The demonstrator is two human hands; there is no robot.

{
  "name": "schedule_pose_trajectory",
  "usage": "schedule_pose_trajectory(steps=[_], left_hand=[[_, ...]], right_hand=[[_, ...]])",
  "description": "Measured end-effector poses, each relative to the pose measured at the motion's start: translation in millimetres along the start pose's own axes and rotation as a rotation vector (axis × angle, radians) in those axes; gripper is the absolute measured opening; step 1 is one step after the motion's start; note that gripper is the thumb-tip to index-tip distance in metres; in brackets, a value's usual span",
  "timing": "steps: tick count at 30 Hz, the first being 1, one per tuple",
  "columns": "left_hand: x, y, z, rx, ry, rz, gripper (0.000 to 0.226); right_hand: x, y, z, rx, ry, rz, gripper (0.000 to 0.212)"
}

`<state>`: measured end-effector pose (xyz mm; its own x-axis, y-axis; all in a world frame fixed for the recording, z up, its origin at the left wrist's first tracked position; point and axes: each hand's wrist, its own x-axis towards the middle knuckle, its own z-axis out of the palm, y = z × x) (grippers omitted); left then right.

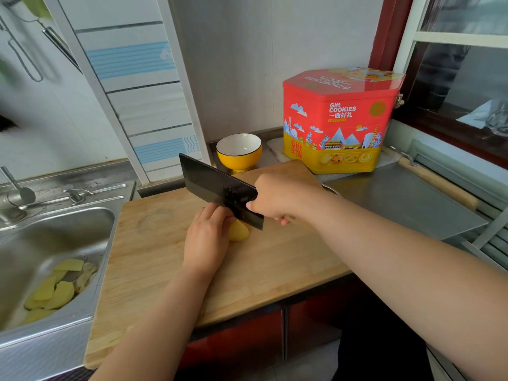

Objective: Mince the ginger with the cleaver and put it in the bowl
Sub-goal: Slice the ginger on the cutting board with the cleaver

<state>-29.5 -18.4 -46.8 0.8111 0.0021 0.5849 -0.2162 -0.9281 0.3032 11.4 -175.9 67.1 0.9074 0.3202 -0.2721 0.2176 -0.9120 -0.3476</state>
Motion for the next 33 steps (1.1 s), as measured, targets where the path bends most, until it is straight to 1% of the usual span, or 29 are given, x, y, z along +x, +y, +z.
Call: schedule_pose_trajectory(steps=[6, 10, 21, 26, 30, 33], left_hand=[[1.0, 2.2, -0.8, 0.016, -0.002, -0.004, 0.004], [0.7, 1.5, -0.1, 0.014, 0.002, 0.000, 0.004], [0.2, -0.5, 2.5, 0.021, 0.018, 0.021, 0.006], [0.3, -0.7, 3.3, 0.014, 0.034, 0.028, 0.006], [0.1, -3.1, 4.5, 0.018, 0.046, 0.057, 0.005], [0.8, -3.5, 4.8, 0.018, 0.042, 0.050, 0.004]], right_hand=[[-2.5, -5.0, -3.9, -0.047, -0.021, -0.003, 0.032], [1.1, -5.5, -4.5, -0.049, -0.054, 0.022, 0.021], [14.2, -17.0, 4.5, -0.137, -0.203, 0.061, 0.032], [14.3, -18.7, 7.2, -0.102, -0.179, 0.043, 0.033], [16.6, -16.2, 21.1, -0.077, -0.159, 0.064, 0.024], [19.8, -14.7, 23.8, -0.070, -0.161, 0.073, 0.026]])
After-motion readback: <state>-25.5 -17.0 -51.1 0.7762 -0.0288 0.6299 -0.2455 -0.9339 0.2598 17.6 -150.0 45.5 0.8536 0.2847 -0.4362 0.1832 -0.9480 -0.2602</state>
